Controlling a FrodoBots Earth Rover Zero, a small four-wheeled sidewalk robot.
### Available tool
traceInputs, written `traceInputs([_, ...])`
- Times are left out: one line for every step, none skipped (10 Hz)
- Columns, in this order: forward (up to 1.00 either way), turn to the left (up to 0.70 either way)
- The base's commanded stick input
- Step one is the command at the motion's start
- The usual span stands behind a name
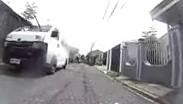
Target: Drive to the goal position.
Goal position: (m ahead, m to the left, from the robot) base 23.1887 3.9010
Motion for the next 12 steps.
traceInputs([0.5,-0.49])
traceInputs([0.5,-0.42])
traceInputs([0.5,-0.34])
traceInputs([0.5,-0.27])
traceInputs([0.5,-0.19])
traceInputs([0.5,-0.11])
traceInputs([0.5,-0.04])
traceInputs([0.5,0.0])
traceInputs([0.5,0.0])
traceInputs([0.5,0.0])
traceInputs([0.5,0.0])
traceInputs([0.5,0.0])
